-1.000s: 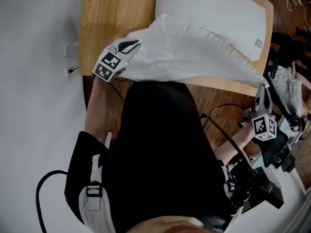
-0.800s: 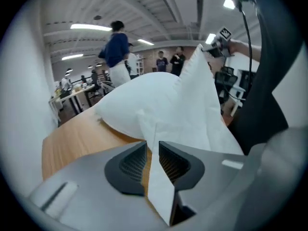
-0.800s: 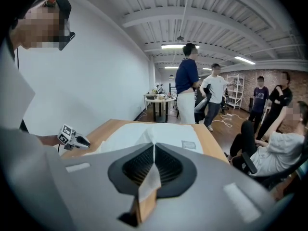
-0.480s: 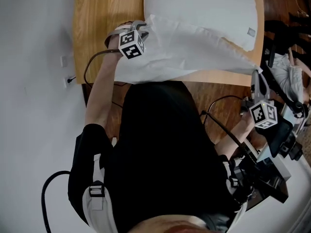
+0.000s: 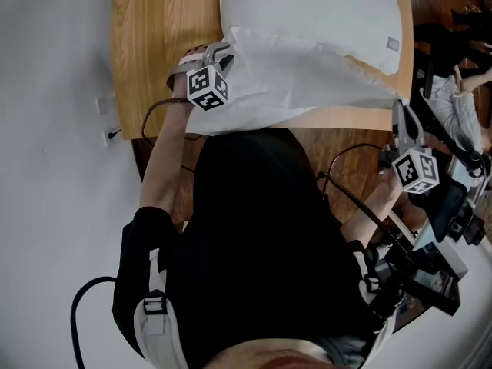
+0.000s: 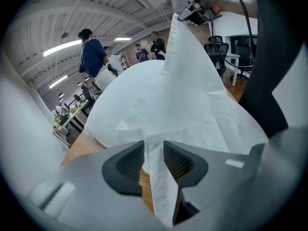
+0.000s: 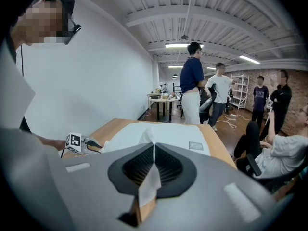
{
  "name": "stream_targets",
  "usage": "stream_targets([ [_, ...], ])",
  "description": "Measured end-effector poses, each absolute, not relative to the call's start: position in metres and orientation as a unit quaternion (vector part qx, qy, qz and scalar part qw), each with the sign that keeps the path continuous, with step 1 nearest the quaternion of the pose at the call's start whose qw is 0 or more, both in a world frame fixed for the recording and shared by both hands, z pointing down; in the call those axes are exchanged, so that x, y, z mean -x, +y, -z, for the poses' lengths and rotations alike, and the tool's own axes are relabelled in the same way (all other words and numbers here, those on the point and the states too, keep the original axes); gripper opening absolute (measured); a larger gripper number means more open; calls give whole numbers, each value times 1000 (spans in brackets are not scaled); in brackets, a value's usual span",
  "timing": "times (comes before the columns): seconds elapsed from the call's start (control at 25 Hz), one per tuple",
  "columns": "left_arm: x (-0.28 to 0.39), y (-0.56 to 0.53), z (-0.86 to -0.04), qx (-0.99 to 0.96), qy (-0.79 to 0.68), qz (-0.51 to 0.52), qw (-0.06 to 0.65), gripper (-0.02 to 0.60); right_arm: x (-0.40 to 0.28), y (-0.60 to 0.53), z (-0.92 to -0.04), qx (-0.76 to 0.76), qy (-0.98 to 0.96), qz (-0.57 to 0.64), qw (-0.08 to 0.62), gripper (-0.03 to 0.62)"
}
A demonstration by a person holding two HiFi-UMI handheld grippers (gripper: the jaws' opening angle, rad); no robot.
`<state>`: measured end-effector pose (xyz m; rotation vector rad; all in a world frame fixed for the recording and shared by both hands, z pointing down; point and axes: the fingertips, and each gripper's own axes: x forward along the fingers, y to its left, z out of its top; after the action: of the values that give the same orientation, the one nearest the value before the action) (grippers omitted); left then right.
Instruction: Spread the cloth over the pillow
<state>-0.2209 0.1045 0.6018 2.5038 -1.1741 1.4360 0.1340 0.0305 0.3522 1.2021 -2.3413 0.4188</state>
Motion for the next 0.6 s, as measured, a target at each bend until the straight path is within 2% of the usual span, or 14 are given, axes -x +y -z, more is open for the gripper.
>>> stream_targets([
  [0.12,212,103,-605,-801,-364,-476,-2,117,-130,30,-352,-431,-858,-150,235,9],
  [0.24,212,101,-604,-796,-368,-480,-6,54,-131,29,-352,-433,-857,-150,236,9],
  [0.6,223,111,-578,-825,-421,-369,79,32,-127,30,-354,-427,-860,-154,234,9],
])
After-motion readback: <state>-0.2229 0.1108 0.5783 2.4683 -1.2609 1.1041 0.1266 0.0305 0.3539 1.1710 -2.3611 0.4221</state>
